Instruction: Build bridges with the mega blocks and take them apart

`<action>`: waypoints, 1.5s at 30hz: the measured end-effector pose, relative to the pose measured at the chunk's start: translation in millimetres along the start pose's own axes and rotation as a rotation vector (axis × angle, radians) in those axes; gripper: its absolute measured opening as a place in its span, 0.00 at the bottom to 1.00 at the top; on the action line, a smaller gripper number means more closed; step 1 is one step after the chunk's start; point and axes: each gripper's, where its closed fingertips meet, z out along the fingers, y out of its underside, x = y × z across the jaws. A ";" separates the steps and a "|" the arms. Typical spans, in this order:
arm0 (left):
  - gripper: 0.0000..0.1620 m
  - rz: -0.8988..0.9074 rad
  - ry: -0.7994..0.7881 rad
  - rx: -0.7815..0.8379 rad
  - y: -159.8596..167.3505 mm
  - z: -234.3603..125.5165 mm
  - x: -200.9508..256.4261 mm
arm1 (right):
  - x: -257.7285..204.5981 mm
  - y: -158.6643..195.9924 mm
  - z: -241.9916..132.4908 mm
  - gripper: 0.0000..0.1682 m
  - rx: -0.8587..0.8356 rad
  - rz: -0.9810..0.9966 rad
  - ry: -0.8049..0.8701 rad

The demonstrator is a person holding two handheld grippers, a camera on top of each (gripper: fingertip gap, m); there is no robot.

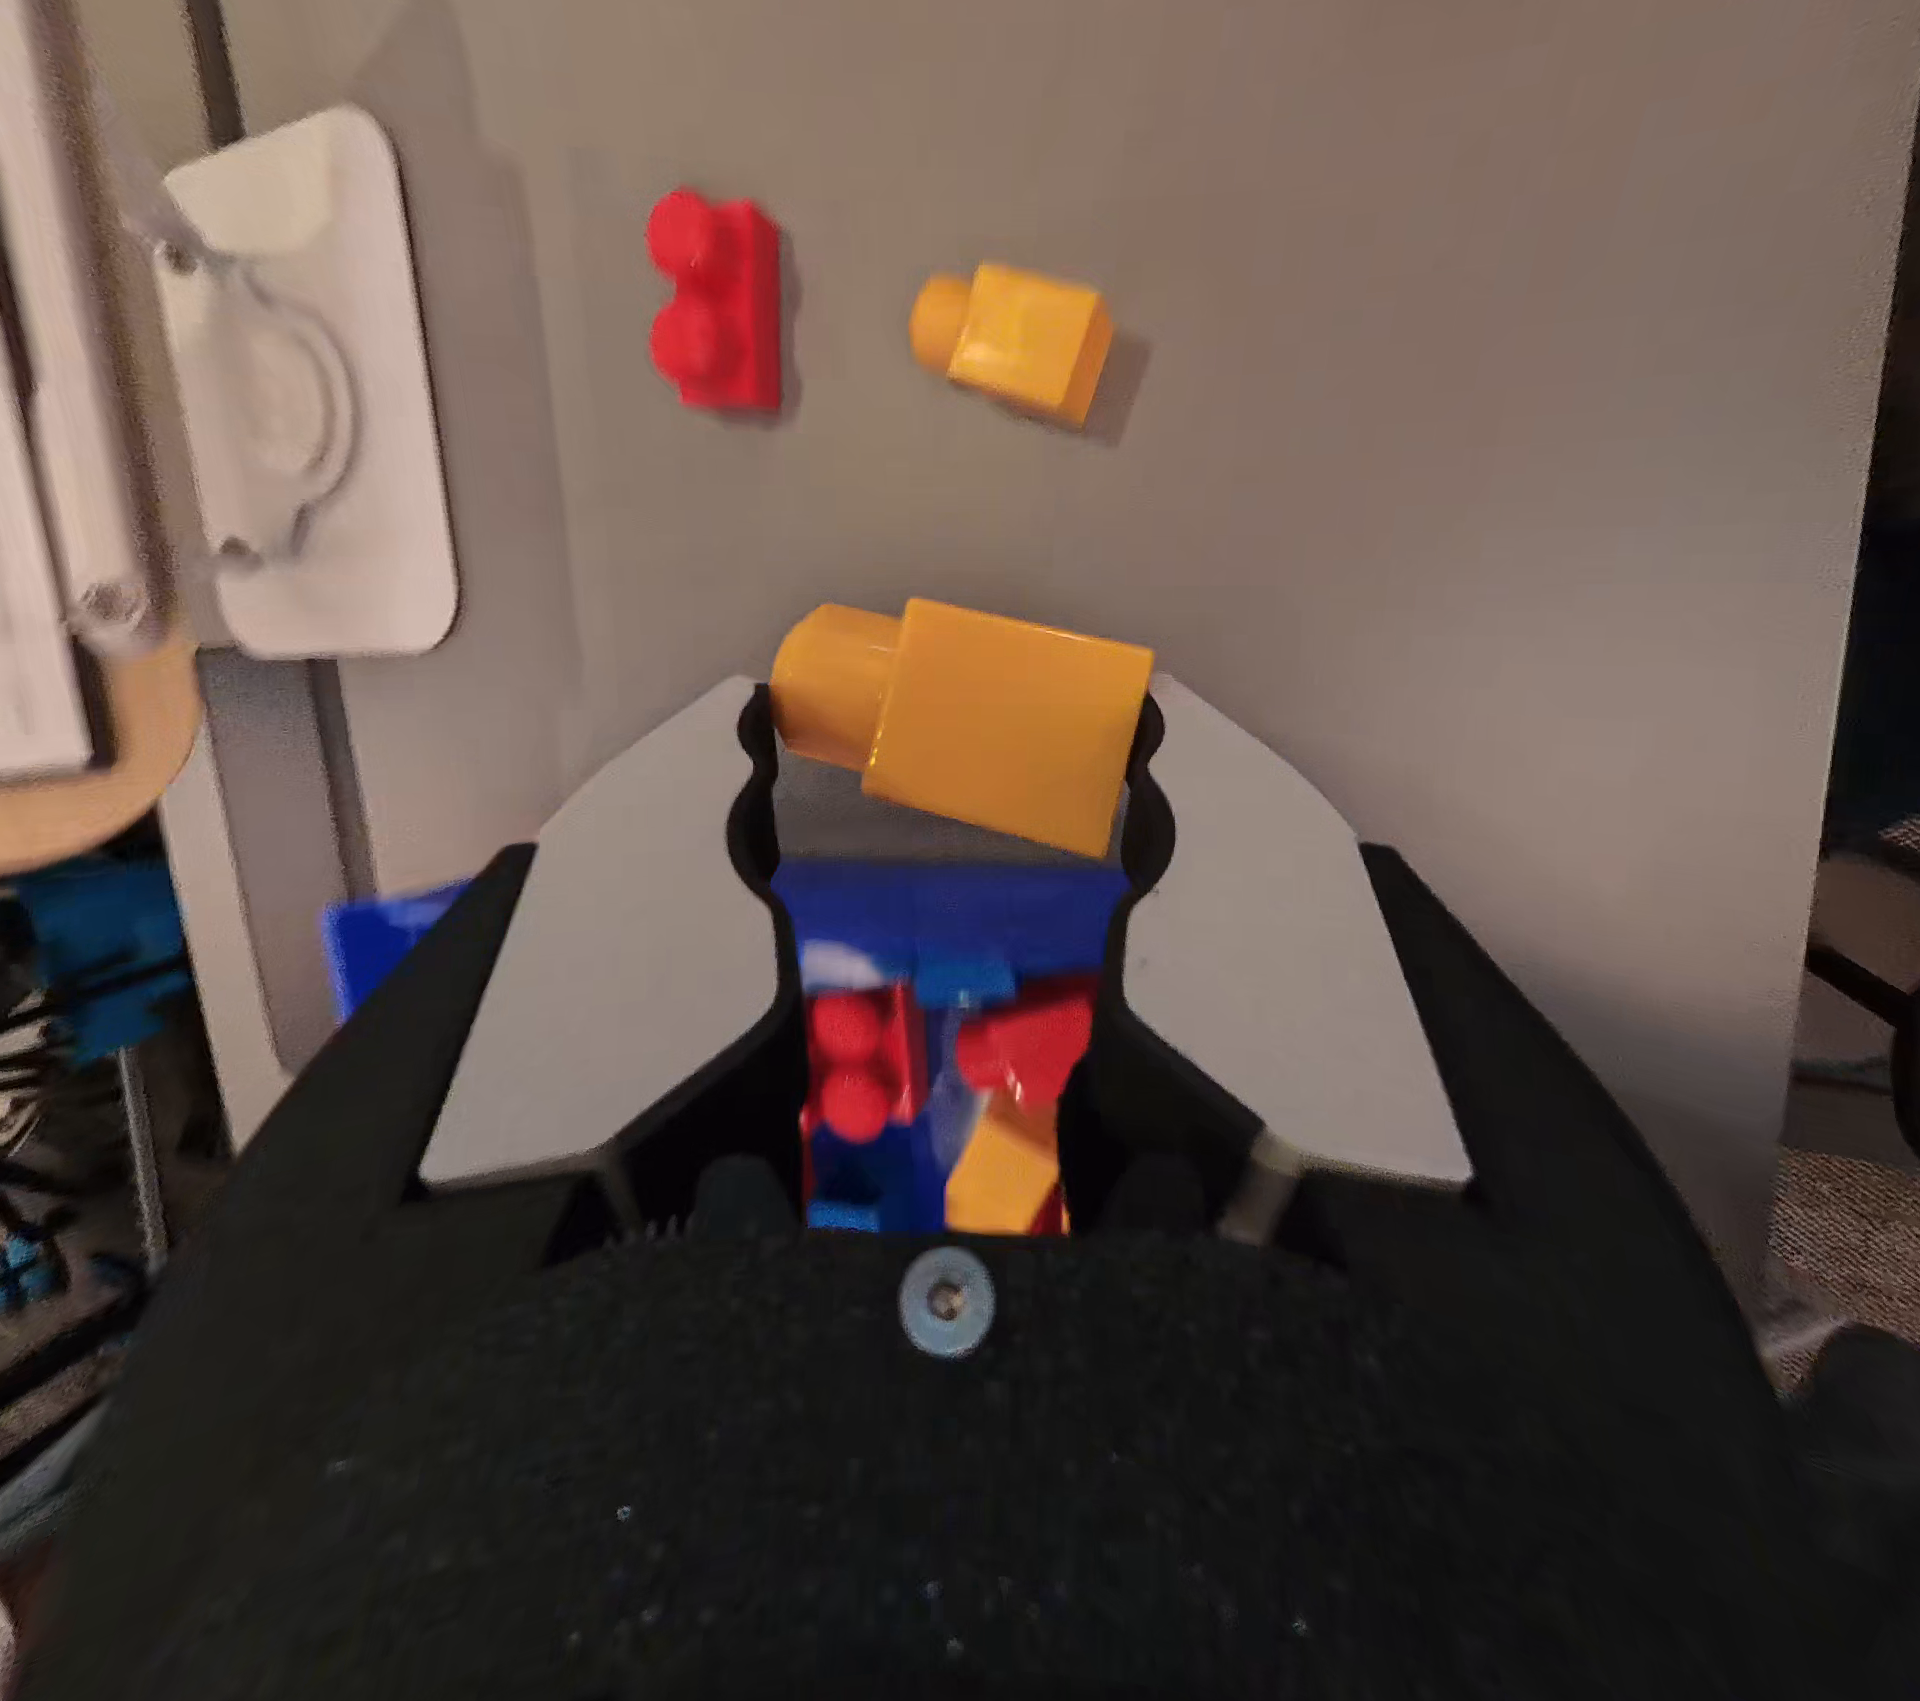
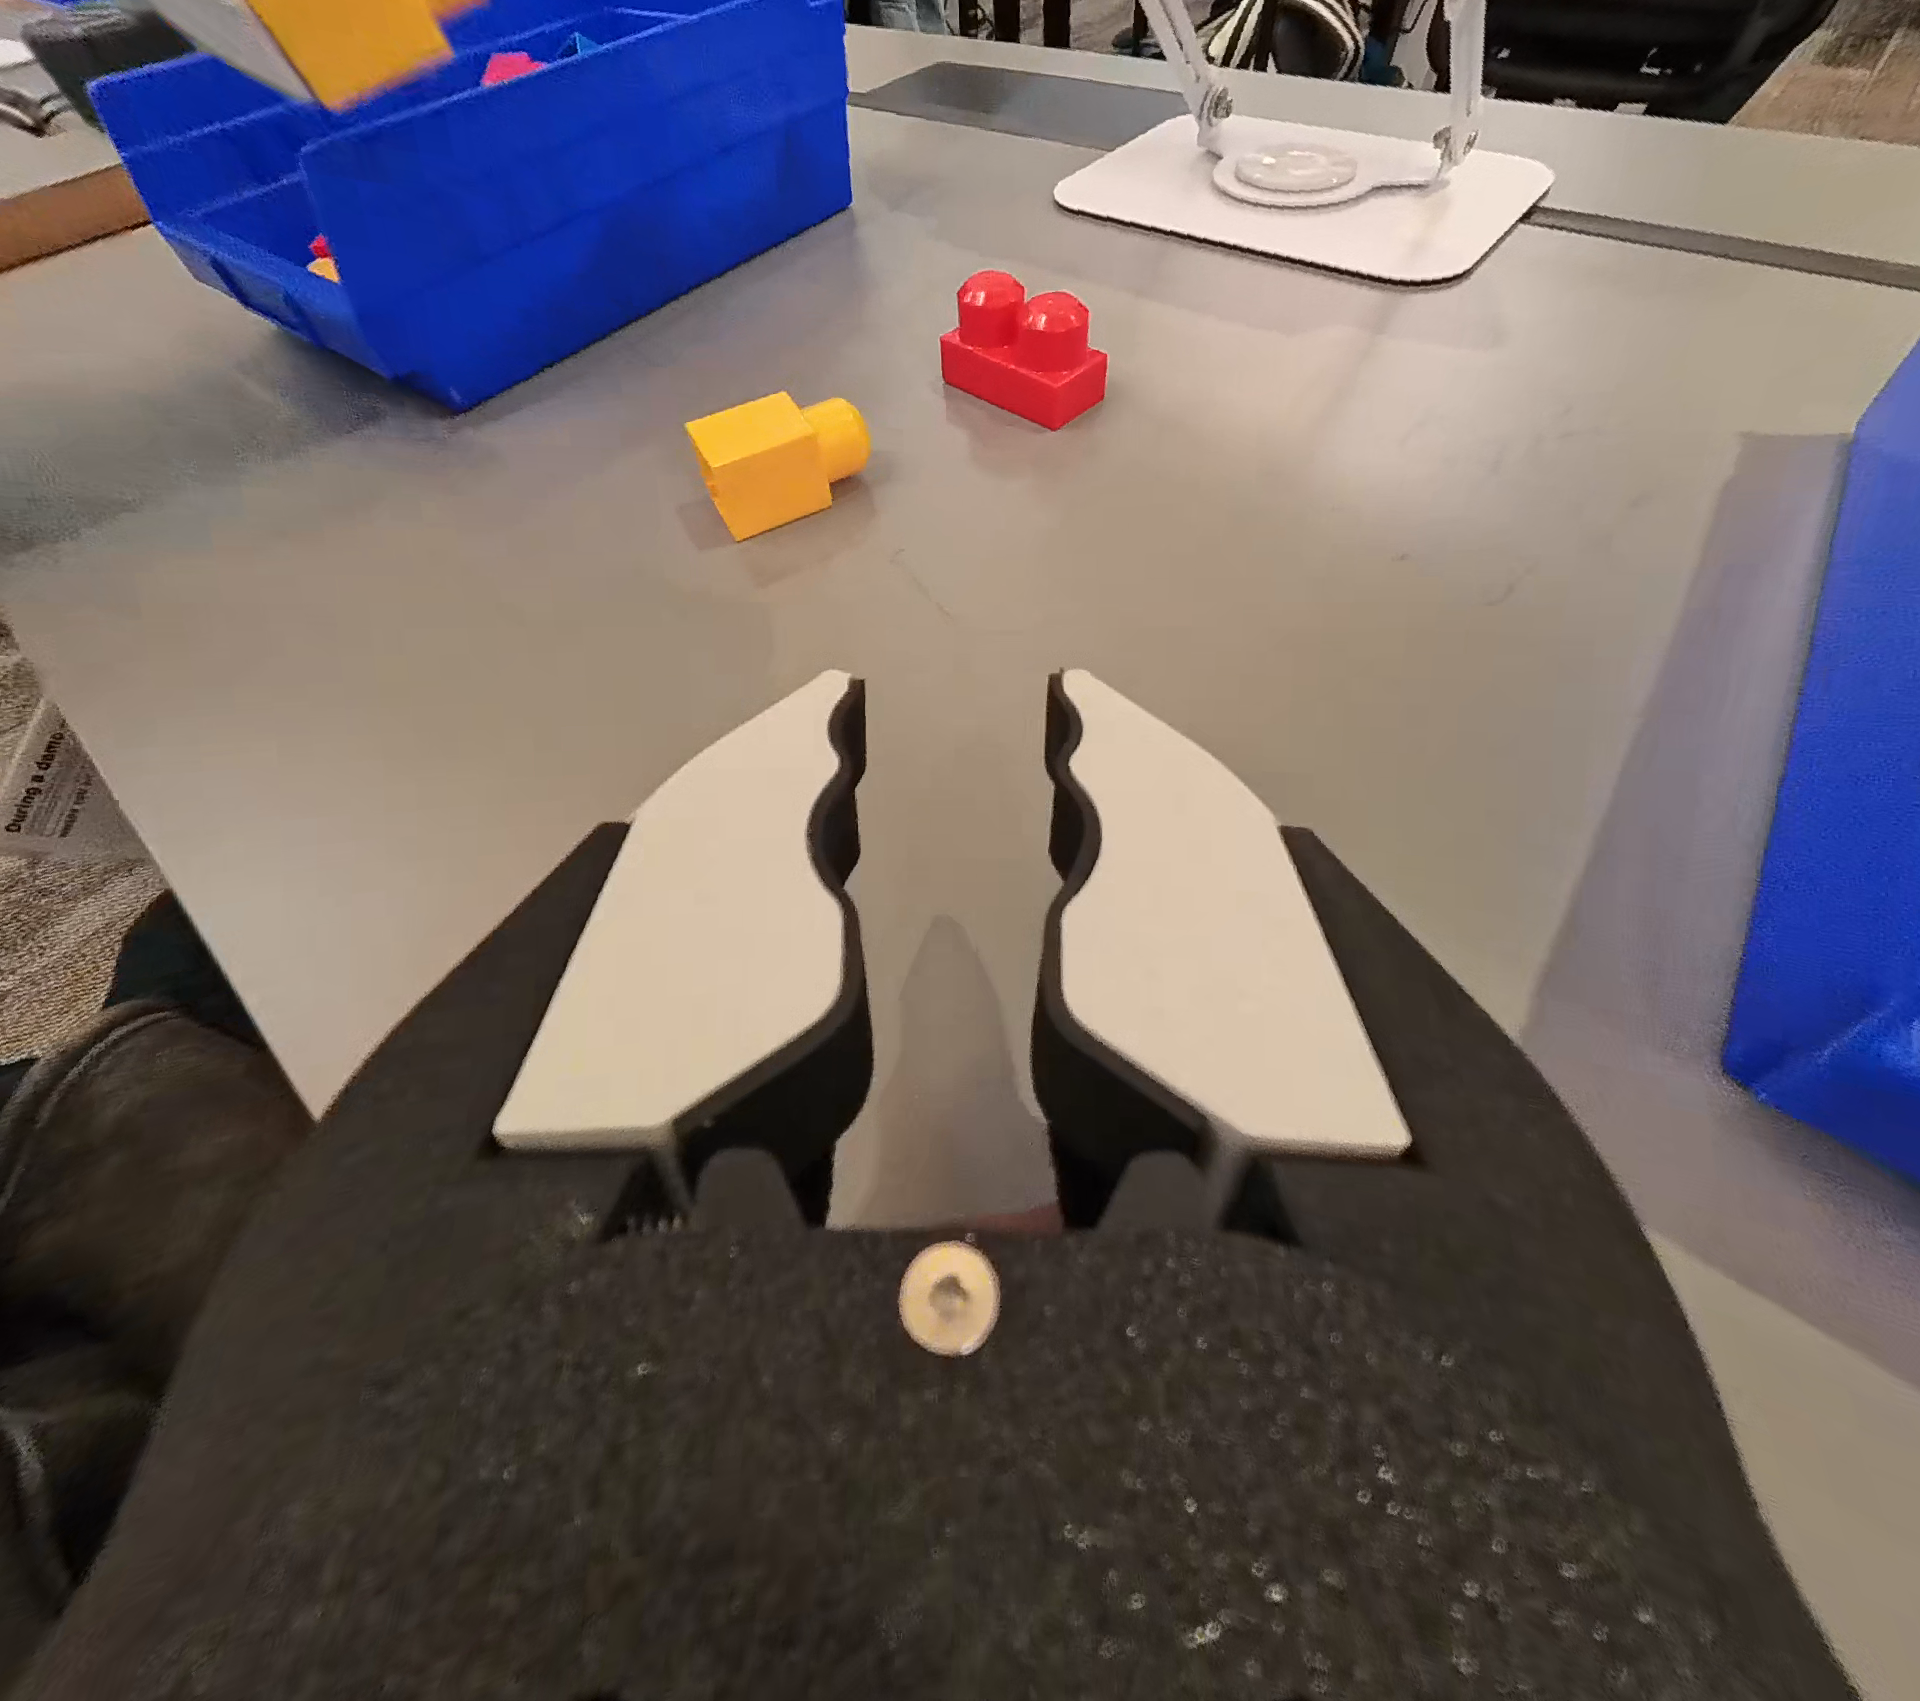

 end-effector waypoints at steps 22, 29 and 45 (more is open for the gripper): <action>0.40 0.083 0.264 -0.184 0.4 143.9 -0.6 | -7.3 -0.9 -8.9 0.19 0.030 0.003 -0.025; 0.40 0.076 0.289 -0.206 -1.6 145.1 3.7 | -7.8 0.0 -7.9 0.19 0.022 0.011 -0.036; 0.52 -0.604 -0.234 0.137 -58.6 59.2 1.1 | -11.7 -0.1 -10.8 0.19 0.031 0.059 -0.070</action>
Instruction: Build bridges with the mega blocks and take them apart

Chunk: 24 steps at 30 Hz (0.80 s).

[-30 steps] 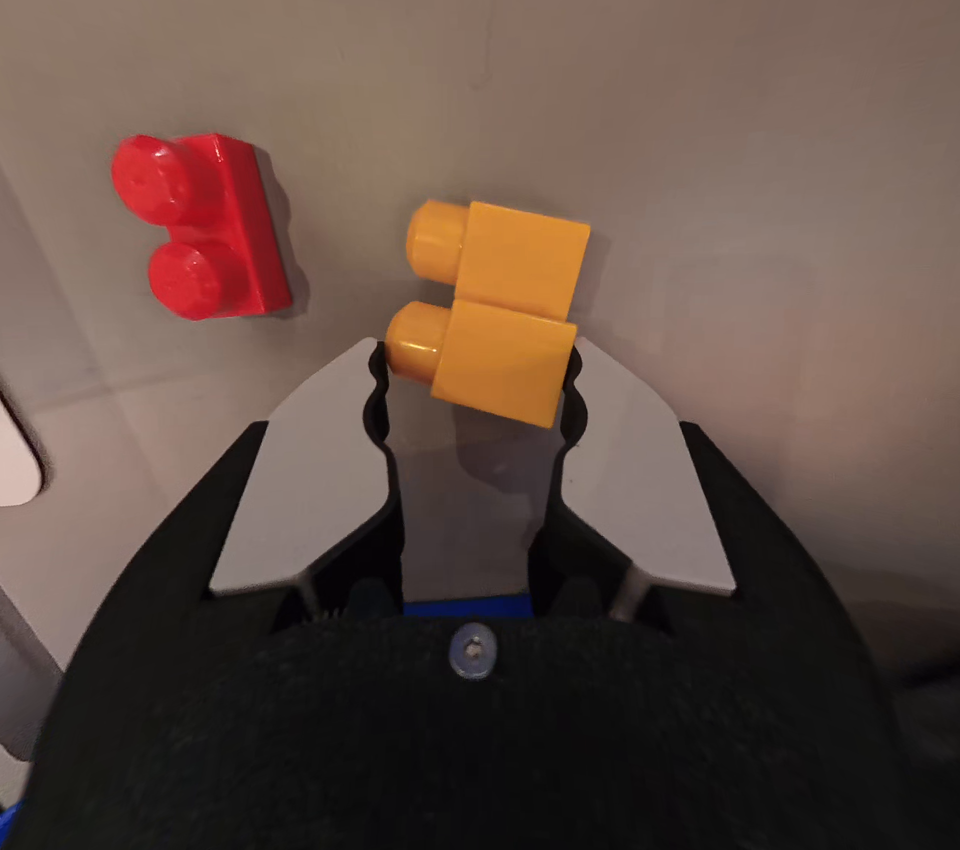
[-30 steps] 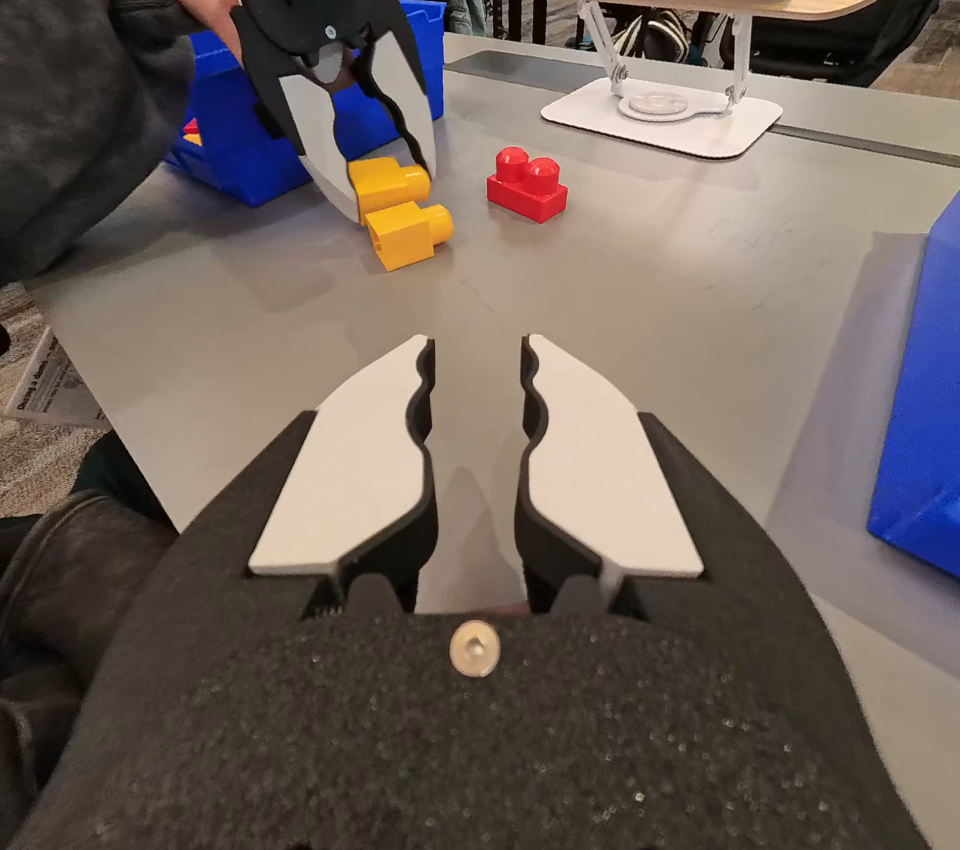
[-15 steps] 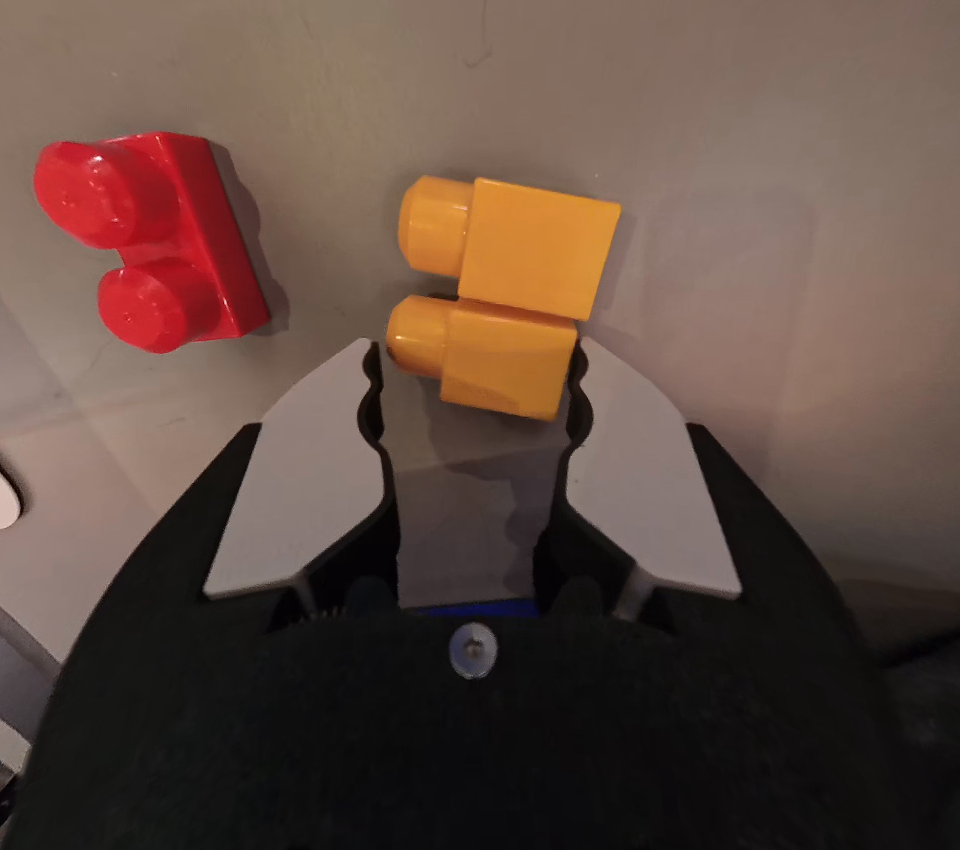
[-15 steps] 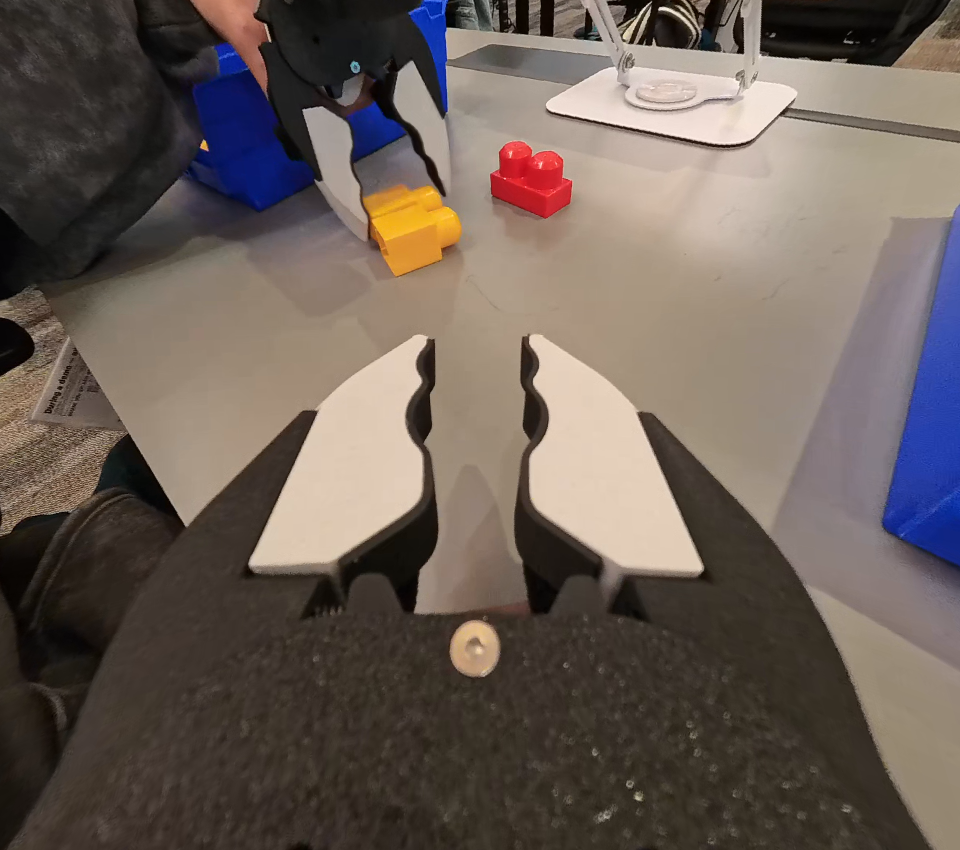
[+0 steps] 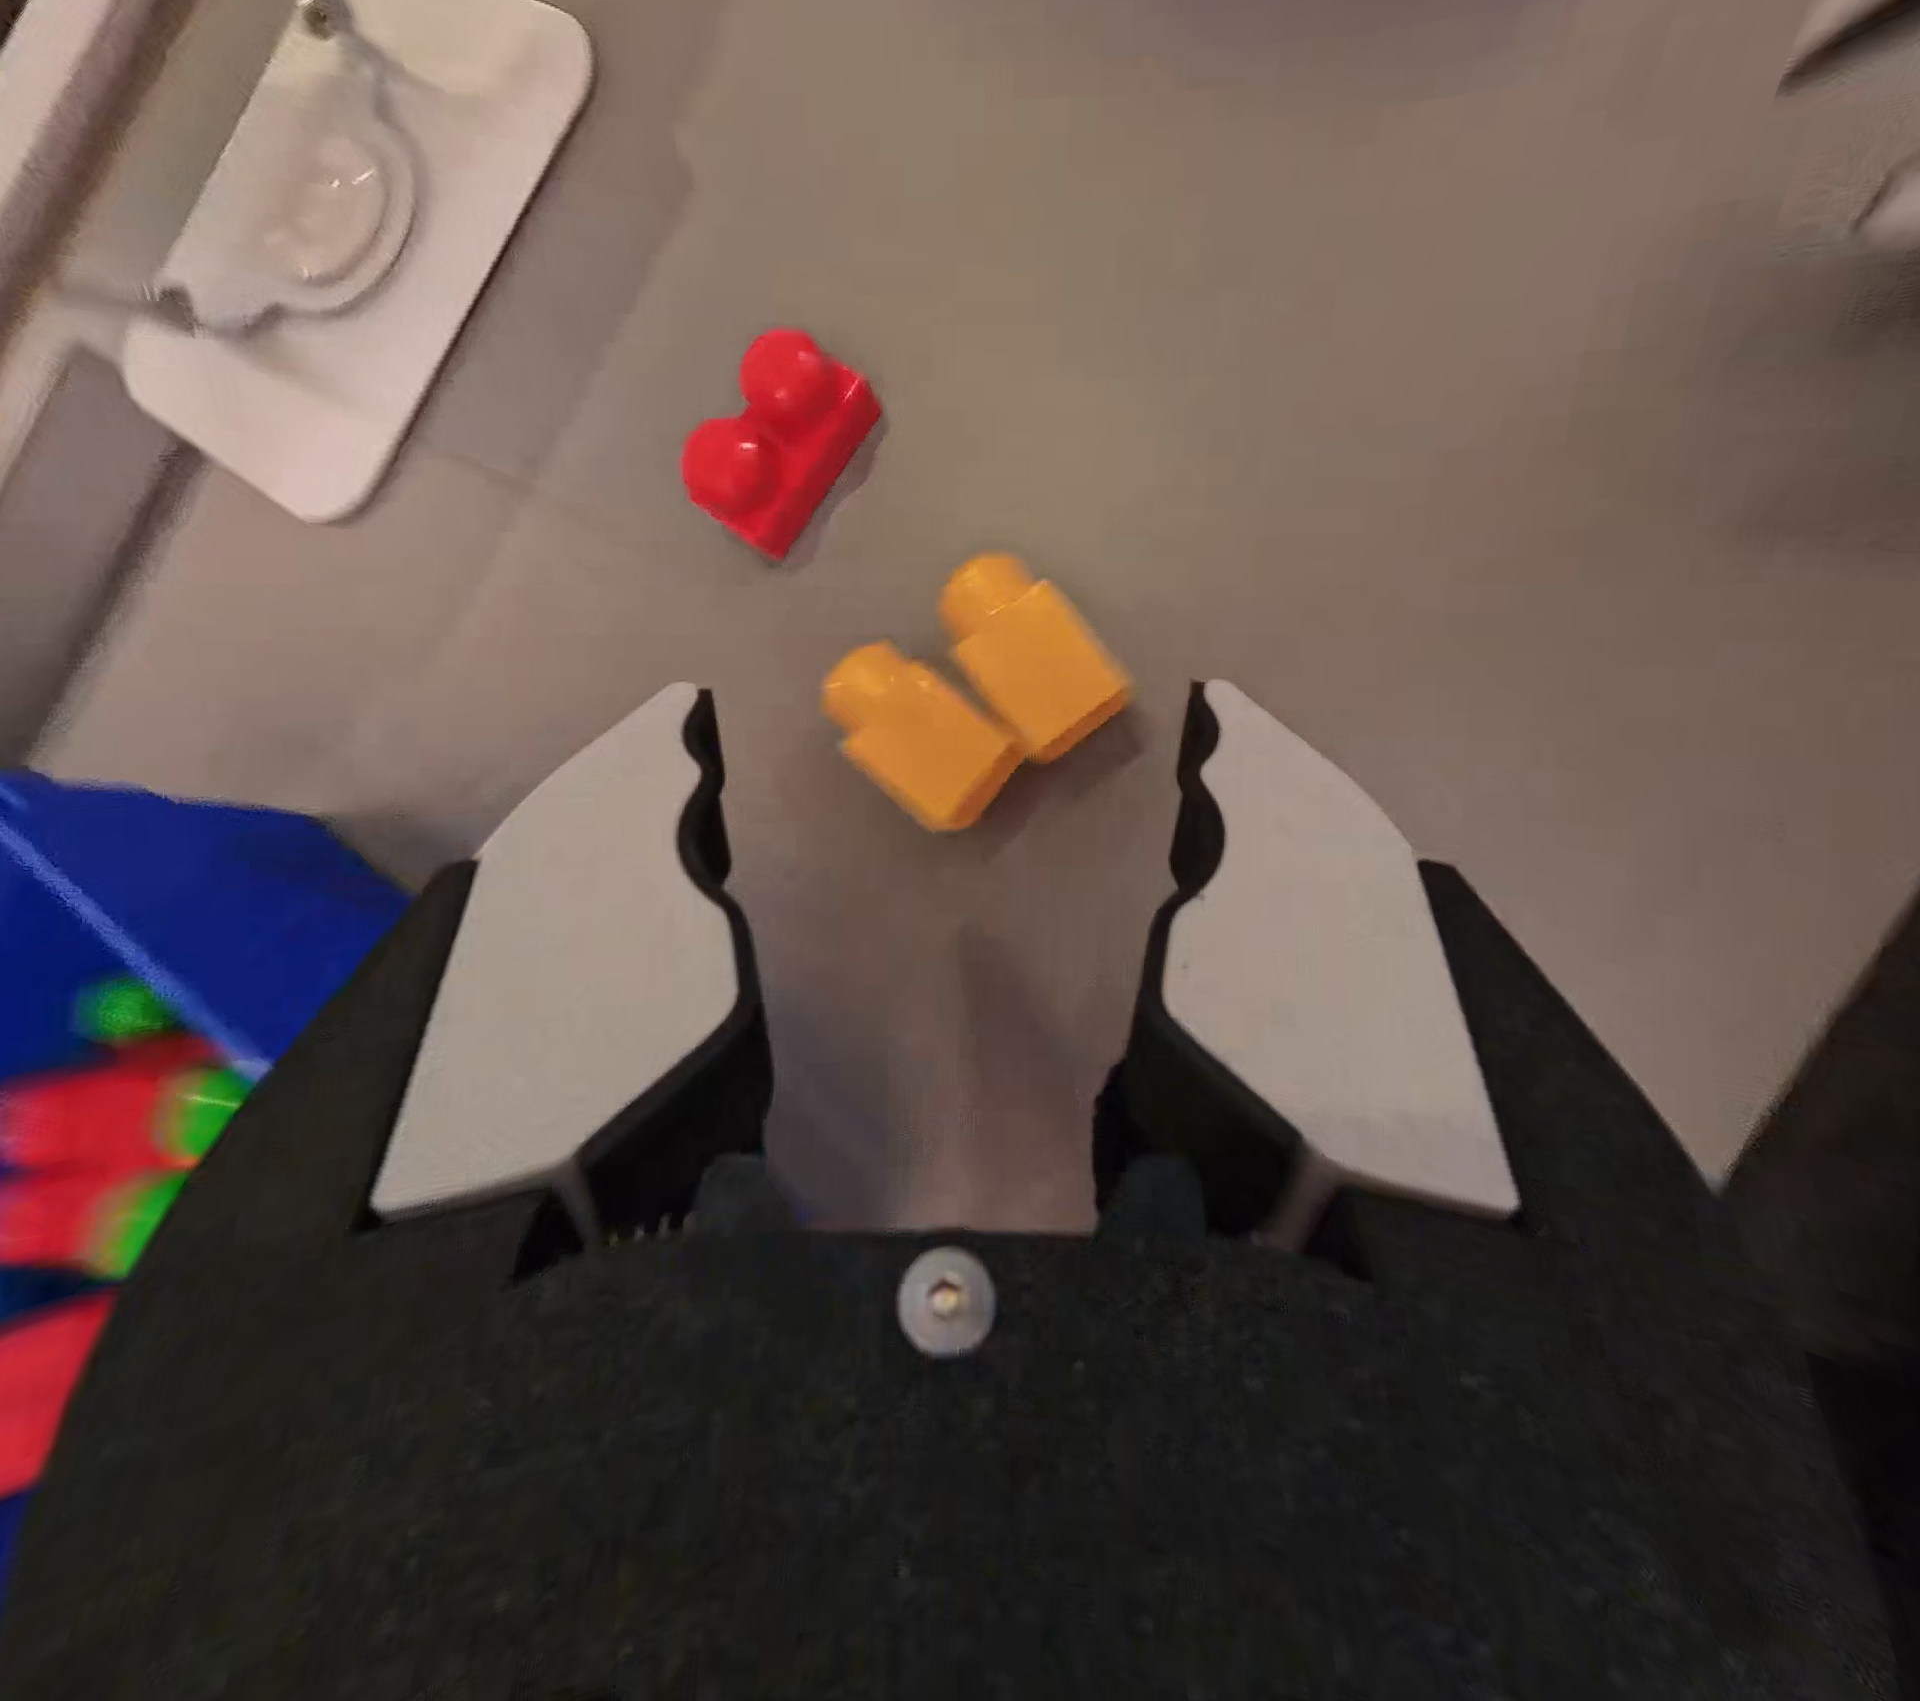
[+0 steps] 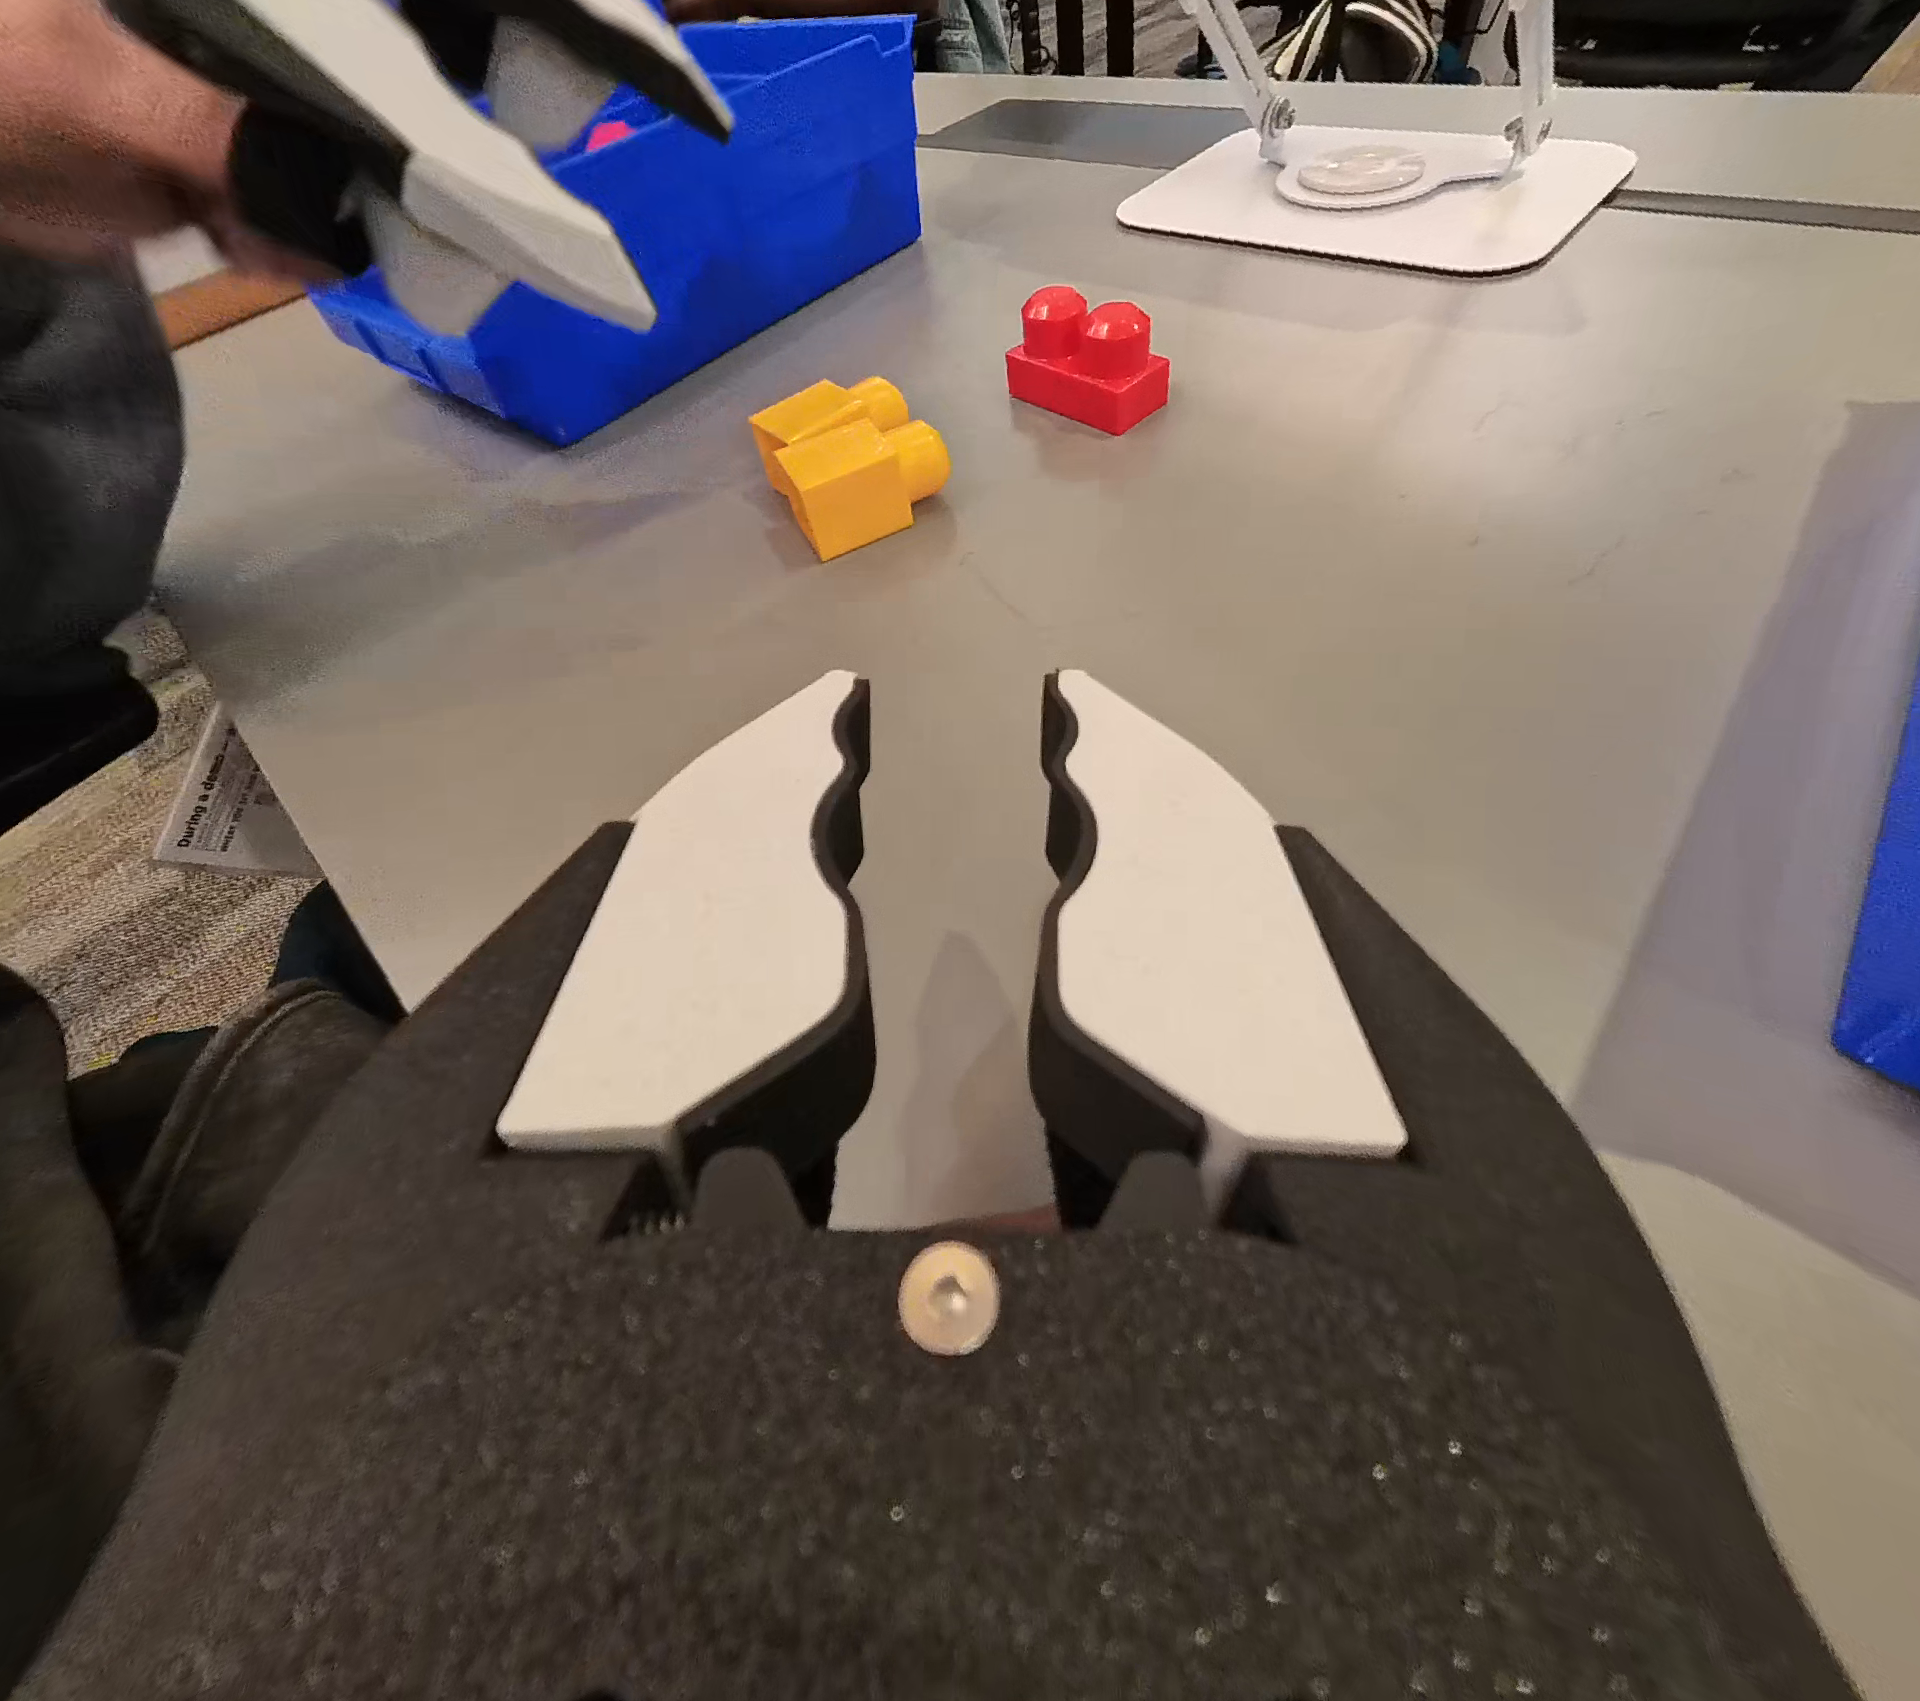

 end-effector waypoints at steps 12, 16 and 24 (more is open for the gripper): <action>0.60 -0.597 -0.368 0.029 55.6 57.4 0.6 | -9.1 0.7 4.0 0.19 -0.010 -0.039 -0.022; 0.62 -0.610 -0.323 -0.048 59.5 81.8 -3.8 | -8.3 -0.2 2.8 0.19 -0.001 -0.032 -0.022; 0.58 -0.587 -0.335 -0.081 58.7 88.9 -8.9 | -4.9 0.3 1.0 0.19 -0.002 -0.008 -0.023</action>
